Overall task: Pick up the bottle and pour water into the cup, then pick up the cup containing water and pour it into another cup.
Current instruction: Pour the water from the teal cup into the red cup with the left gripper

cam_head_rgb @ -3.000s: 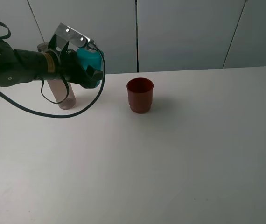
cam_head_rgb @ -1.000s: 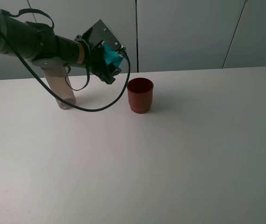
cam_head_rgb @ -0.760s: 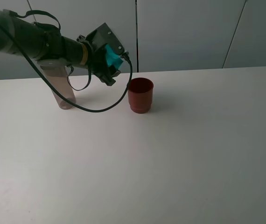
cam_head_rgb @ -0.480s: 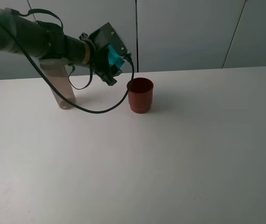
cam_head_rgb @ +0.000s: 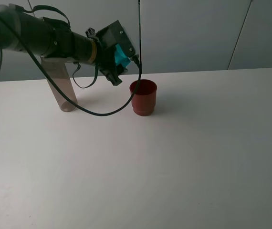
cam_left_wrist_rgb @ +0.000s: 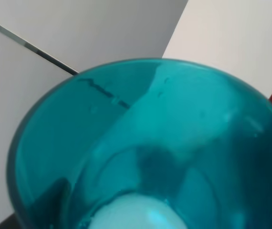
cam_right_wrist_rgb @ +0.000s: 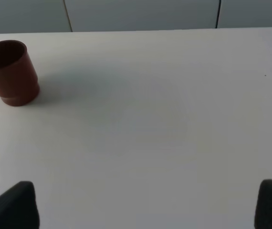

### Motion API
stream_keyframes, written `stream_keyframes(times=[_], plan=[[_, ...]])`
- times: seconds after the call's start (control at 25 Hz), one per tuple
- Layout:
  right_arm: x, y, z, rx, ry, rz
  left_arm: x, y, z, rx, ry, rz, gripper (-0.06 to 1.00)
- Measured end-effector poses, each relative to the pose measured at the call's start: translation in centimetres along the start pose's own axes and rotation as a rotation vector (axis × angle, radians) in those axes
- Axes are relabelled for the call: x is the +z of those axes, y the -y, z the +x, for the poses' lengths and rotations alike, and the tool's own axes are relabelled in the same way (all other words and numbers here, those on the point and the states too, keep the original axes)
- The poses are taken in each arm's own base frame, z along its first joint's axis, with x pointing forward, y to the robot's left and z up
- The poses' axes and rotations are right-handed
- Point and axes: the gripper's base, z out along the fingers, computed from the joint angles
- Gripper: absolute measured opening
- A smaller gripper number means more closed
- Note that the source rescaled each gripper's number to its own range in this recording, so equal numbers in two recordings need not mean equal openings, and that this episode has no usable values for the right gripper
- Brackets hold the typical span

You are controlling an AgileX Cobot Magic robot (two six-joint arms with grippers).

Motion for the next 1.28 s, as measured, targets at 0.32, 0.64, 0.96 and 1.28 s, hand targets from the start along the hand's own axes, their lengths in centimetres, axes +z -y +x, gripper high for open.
stream_keyframes(times=[0.32, 0.64, 0.96, 1.28], plan=[[0.0, 0.0, 0.0, 0.002, 0.000, 0.000, 0.0, 0.8, -0.7, 0.073, -0.007, 0.004, 0.20], [0.0, 0.0, 0.0, 0.002, 0.000, 0.000, 0.0, 1.2, -0.9, 0.155, -0.042, -0.018, 0.20], [0.0, 0.0, 0.0, 0.002, 0.000, 0.000, -0.1, 1.3, -1.0, 0.234, -0.078, -0.044, 0.20], [0.0, 0.0, 0.0, 0.002, 0.000, 0.000, -0.1, 1.4, -1.1, 0.264, -0.091, -0.054, 0.20]])
